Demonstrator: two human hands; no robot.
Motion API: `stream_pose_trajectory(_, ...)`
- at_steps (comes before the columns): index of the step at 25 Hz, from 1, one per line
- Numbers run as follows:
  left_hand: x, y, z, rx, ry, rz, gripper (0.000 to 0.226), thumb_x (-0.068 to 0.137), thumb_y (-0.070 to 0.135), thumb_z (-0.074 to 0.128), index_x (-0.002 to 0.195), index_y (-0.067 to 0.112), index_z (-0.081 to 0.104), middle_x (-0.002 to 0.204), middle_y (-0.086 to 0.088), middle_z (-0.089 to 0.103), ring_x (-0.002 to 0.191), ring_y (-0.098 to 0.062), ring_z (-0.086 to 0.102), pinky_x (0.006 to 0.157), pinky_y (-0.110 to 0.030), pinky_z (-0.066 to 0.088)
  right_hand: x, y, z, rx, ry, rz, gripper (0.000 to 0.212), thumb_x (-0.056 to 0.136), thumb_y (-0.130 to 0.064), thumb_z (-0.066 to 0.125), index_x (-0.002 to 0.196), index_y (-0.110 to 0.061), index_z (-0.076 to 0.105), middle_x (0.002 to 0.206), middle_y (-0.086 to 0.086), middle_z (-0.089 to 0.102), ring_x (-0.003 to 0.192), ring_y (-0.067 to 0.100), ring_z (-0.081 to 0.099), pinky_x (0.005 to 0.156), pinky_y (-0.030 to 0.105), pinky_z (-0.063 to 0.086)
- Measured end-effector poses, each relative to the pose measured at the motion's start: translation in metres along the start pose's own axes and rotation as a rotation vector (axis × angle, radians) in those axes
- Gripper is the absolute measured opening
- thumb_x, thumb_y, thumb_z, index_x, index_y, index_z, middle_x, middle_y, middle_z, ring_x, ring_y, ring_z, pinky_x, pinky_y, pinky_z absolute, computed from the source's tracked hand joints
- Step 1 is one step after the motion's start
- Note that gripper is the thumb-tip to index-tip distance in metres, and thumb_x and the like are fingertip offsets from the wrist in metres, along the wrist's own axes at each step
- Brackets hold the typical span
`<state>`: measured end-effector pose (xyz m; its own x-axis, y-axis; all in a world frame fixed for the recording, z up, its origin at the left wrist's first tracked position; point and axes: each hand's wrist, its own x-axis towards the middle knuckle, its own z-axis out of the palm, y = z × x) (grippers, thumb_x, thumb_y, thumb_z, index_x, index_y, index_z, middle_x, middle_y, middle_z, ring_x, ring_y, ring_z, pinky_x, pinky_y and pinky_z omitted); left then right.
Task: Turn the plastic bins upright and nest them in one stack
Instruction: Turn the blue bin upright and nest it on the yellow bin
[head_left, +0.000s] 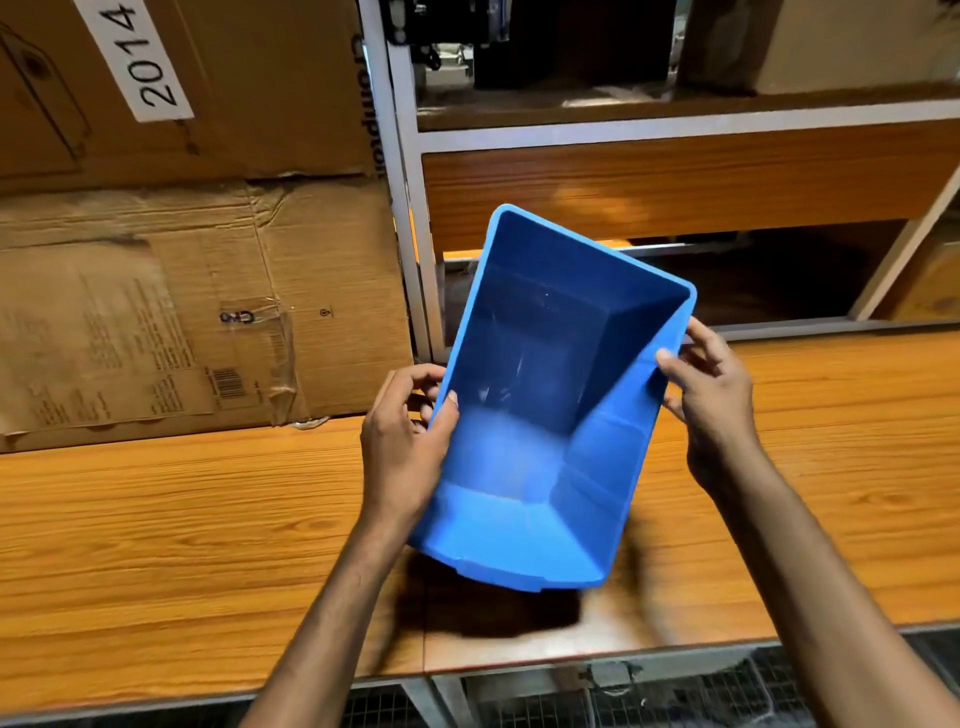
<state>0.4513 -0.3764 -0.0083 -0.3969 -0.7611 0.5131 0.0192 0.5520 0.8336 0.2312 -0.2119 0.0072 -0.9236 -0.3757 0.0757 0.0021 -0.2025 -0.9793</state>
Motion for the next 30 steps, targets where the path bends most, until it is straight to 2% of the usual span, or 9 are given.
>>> stream_pose_trajectory(5,0.009,-0.025,-0.011,-0.152,-0.005,-0.211,0.023,0.092,0.004,0.071,0.104,0.023,0.068,0.095,-0.001,0.067,0.079,-0.011,0.055,0.072,-0.021,0.047,-0.043,0.027,-0.011,-0.023,-0.319,0.165,0.061,0.09,0.005,0.061,0.135,-0.037,0.063,0.131,-0.003,0.069,0.115,0.01,0.063,0.09,0.039,0.05)
stream_pose_trajectory(9,0.007,-0.039,-0.017,-0.111,-0.015,-0.284,0.03,0.093,0.003,0.07,0.112,0.027,0.068,0.102,-0.001,0.066,0.08,-0.01,0.052,0.067,-0.015,0.043,-0.048,0.015,-0.004,-0.033,-0.329,0.124,0.058,0.088,0.006,0.066,0.128,-0.037,0.067,0.113,-0.002,0.065,0.095,0.002,0.066,0.084,0.033,0.051)
stream_pose_trajectory(12,0.001,-0.044,-0.017,-0.193,-0.044,-0.411,0.022,0.097,0.011,0.068,0.112,0.027,0.07,0.103,0.0,0.064,0.08,-0.01,0.055,0.069,-0.025,0.045,-0.046,0.01,0.001,-0.047,-0.321,0.104,0.053,0.086,0.005,0.07,0.124,-0.032,0.07,0.109,-0.002,0.066,0.094,0.002,0.067,0.084,0.033,0.051)
stream_pose_trajectory(15,0.001,-0.043,-0.018,-0.271,-0.102,-0.577,0.025,0.098,0.01,0.065,0.123,0.013,0.068,0.101,-0.006,0.064,0.076,-0.014,0.066,0.071,-0.03,0.053,-0.043,0.006,-0.005,0.045,-0.337,0.2,0.046,0.087,0.004,0.07,0.128,-0.017,0.07,0.123,0.005,0.072,0.115,0.015,0.069,0.098,0.041,0.053)
stream_pose_trajectory(18,0.008,-0.041,-0.021,-0.229,-0.162,-0.668,0.023,0.098,0.006,0.063,0.12,0.006,0.07,0.088,-0.005,0.071,0.064,-0.006,0.069,0.06,-0.019,0.055,-0.046,0.008,-0.015,0.014,-0.442,0.362,0.054,0.085,0.002,0.069,0.131,-0.026,0.067,0.114,0.001,0.07,0.105,0.015,0.067,0.087,0.036,0.051)
stream_pose_trajectory(20,0.01,-0.037,-0.021,-0.216,-0.205,-0.721,0.017,0.098,0.006,0.063,0.111,0.007,0.073,0.074,0.003,0.075,0.058,-0.006,0.07,0.055,-0.017,0.055,-0.051,0.013,-0.021,0.03,-0.432,0.483,0.06,0.079,0.0,0.072,0.132,-0.029,0.066,0.114,0.0,0.071,0.109,0.019,0.065,0.089,0.034,0.049)
stream_pose_trajectory(23,0.004,-0.023,-0.015,-0.278,-0.22,-0.829,0.009,0.096,0.007,0.067,0.092,0.013,0.072,0.062,0.005,0.074,0.049,-0.006,0.069,0.049,-0.017,0.055,-0.059,0.012,-0.029,0.08,-0.331,0.567,0.062,0.074,-0.003,0.074,0.133,-0.018,0.065,0.128,0.004,0.072,0.13,0.024,0.061,0.118,0.043,0.038)
stream_pose_trajectory(26,-0.001,-0.009,-0.008,-0.368,-0.289,-0.91,0.01,0.096,0.011,0.066,0.088,0.013,0.071,0.063,-0.001,0.074,0.047,-0.01,0.068,0.043,-0.019,0.053,-0.067,0.001,-0.047,0.126,-0.289,0.608,0.059,0.083,-0.005,0.066,0.142,-0.007,0.058,0.14,0.014,0.064,0.132,0.026,0.058,0.121,0.044,0.035)
stream_pose_trajectory(30,-0.007,0.005,0.008,-0.435,-0.485,-0.965,0.016,0.1,0.016,0.06,0.084,0.013,0.064,0.049,0.005,0.06,0.034,-0.004,0.055,0.039,-0.012,0.044,-0.081,-0.01,-0.085,0.172,-0.2,0.67,0.086,0.067,-0.005,0.077,0.148,-0.005,0.05,0.149,0.018,0.053,0.137,0.03,0.052,0.121,0.045,0.034)
